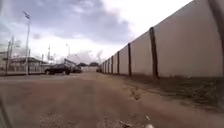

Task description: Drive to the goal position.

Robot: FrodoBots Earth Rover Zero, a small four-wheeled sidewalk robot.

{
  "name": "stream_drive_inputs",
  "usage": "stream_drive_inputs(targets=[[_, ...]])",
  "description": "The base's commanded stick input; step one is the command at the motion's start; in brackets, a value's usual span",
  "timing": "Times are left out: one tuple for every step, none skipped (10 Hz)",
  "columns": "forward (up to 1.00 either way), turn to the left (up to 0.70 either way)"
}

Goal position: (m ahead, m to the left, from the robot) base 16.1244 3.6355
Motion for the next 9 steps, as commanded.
stream_drive_inputs(targets=[[0.7,0.0],[0.7,0.0],[0.7,0.0],[0.7,0.0],[0.7,0.0],[0.7,0.0],[0.7,0.0],[0.7,0.0],[0.7,0.0]])
